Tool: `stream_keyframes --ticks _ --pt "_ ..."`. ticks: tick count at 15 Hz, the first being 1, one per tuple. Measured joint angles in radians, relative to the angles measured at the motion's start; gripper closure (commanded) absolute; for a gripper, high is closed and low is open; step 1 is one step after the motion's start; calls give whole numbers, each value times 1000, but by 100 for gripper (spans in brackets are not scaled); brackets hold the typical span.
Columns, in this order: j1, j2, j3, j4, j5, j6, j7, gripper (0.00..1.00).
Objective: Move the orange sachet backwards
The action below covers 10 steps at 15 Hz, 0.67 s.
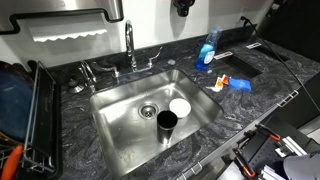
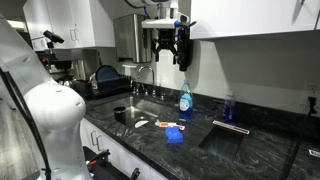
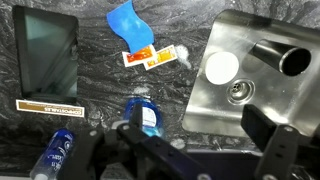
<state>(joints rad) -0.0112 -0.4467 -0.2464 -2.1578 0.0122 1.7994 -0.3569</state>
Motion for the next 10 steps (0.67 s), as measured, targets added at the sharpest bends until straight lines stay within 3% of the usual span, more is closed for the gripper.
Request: stream_keyframes --ticks 10 --pt "-5 54 25 -2 -1 31 67 0"
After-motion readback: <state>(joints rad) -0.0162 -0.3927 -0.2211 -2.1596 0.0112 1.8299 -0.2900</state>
